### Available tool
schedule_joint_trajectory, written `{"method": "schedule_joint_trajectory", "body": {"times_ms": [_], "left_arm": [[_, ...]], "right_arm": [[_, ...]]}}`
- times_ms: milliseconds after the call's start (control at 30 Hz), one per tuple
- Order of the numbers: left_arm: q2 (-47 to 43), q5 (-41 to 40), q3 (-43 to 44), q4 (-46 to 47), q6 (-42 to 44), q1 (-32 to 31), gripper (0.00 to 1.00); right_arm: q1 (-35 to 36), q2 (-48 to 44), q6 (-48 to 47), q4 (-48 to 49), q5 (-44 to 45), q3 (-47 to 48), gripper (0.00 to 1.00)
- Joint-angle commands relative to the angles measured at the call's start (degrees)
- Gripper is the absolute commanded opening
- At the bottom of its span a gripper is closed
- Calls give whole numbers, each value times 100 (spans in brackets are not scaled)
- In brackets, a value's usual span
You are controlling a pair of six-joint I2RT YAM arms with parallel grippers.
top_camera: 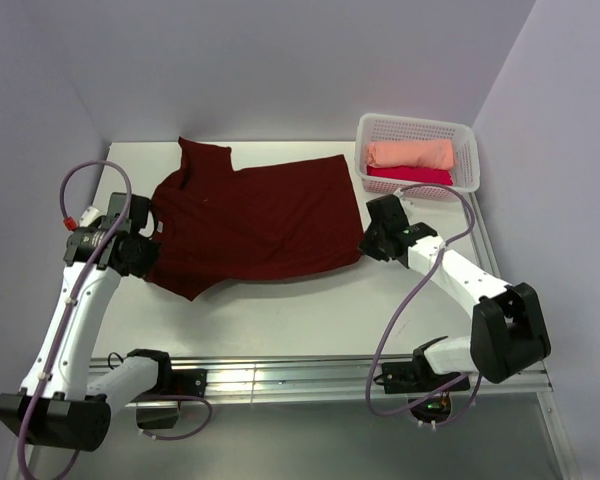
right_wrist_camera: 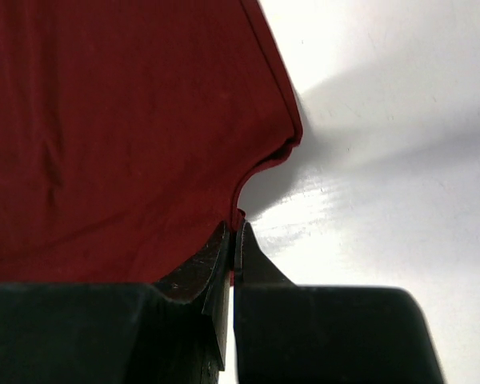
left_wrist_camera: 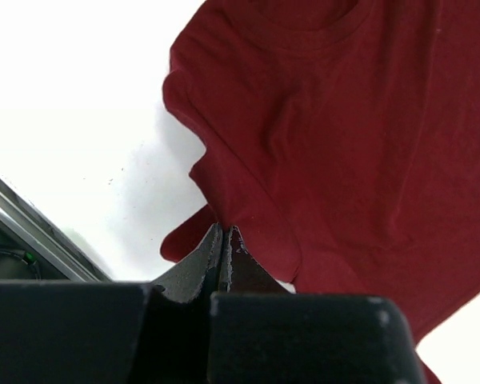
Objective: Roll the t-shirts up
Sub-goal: Fold the tshirt
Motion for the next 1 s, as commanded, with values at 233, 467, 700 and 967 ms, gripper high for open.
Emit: {"method": "schedule_joint_trajectory", "body": {"times_ms": [233, 467, 700, 967], "left_arm": [[749, -28, 311, 748, 365, 214, 0], [1356, -45, 645, 968, 550, 302, 0], [1840, -54, 882, 1179, 726, 311, 1], [2322, -63, 1207, 1337, 963, 329, 0]], "right_arm": [[-227, 627, -234, -129, 241, 863, 0], [-358, 1058, -304, -85, 223, 1136, 0], [-473, 1418, -278, -85, 188, 1408, 0], [-525, 1726, -234, -156, 205, 1734, 0]]}}
